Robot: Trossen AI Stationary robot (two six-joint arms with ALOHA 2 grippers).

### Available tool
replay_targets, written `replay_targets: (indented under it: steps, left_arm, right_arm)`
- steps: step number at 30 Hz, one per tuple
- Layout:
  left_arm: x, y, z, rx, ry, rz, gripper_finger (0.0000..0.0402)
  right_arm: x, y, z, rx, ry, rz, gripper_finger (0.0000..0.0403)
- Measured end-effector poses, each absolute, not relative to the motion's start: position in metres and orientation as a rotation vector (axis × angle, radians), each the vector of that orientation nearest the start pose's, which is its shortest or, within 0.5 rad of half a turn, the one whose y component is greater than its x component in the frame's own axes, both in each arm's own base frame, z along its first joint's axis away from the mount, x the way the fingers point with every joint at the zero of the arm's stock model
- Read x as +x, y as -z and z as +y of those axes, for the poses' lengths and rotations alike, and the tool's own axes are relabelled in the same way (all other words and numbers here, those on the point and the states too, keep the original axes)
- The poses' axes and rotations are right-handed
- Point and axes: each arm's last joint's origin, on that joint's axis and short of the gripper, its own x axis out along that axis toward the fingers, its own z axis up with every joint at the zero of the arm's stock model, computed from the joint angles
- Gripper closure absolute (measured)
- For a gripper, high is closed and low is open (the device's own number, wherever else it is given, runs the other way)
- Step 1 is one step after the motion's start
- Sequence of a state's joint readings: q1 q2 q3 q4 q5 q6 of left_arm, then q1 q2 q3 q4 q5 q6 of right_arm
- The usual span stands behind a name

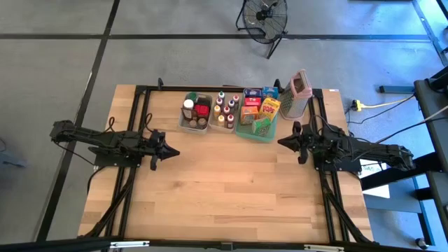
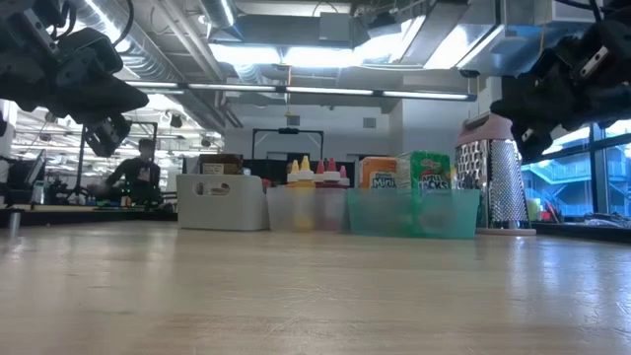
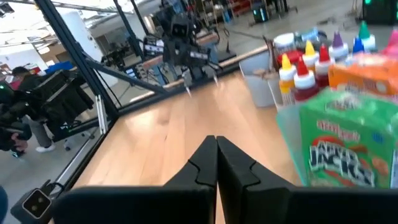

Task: Pick & Place Kitchen Items
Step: Return to Home Position

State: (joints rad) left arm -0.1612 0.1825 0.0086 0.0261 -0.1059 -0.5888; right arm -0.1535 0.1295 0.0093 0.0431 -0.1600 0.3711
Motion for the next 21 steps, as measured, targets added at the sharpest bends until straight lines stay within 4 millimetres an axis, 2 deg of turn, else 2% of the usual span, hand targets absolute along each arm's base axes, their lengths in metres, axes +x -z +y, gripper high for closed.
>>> replay_targets:
  steps: [13, 21]
  left_arm:
    - [0.1066, -0.1535, -0.0148, -0.57, 0.028, 0.169, 0.04]
    - [0.1066, -0.1535, -0.0148, -0.498, 0.034, 0.166, 0.0394]
  right_arm:
    - [0.1041, -0.1596, -0.0118, 0.328, 0.017, 0.083, 0.04]
    - [0.1041, -0.1597, -0.0118, 0.326, 0.017, 0.083, 0.04]
